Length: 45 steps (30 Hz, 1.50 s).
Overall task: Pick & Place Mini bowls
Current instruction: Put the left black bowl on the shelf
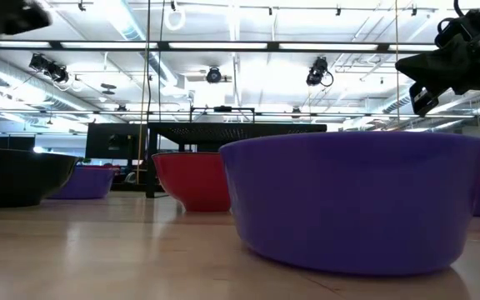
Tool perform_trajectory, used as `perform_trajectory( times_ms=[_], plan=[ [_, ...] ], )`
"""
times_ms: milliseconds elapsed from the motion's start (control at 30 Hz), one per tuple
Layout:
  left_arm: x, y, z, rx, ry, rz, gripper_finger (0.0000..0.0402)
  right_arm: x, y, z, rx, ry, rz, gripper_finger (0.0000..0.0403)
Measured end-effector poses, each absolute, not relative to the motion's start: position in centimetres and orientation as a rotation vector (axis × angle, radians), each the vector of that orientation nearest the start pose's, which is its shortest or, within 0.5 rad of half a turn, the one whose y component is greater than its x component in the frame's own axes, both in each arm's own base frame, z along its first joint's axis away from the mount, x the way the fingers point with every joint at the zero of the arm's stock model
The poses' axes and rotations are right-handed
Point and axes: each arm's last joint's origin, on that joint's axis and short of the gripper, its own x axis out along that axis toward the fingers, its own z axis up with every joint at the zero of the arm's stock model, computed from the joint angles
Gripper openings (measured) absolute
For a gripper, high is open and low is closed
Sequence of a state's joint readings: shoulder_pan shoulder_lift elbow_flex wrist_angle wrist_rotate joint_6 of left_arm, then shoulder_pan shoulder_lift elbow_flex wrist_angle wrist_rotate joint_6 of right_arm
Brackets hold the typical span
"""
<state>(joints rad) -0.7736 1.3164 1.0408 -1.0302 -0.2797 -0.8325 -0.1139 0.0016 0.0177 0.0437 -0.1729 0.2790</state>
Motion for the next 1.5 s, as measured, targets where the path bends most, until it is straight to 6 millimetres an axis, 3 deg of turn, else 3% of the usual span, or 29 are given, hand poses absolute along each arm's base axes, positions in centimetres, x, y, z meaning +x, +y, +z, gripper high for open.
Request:
perform_trajectory(
  times_ms=[267, 533, 833, 1167, 1500],
  plan=[
    [14.6, -16.3, 22.6, 0.011, 1.209, 0.126, 0.015, 9.6, -0.6, 17.4, 0.271, -0.05, 0.067, 0.002],
    [14.2, -15.8, 19.2, 0.006, 1.197, 0.121, 0.0141, 9.6, -0.6, 17.3, 0.27, -0.05, 0.067, 0.002],
    [14.6, -15.6, 18.4, 0.031, 1.106, 0.119, 0.0122, 9.6, -0.6, 17.4, 0.271, -0.051, 0.066, 0.002],
    [15.7, -15.1, 17.5, 0.05, 1.131, 0.164, 0.013, 9.6, -0.6, 17.4, 0.271, -0.05, 0.067, 0.002],
    [16.4, -15.6, 16.5, 0.065, 1.135, 0.165, 0.0107, 9.6, -0.6, 17.4, 0.271, -0.051, 0.066, 0.002]
  ],
)
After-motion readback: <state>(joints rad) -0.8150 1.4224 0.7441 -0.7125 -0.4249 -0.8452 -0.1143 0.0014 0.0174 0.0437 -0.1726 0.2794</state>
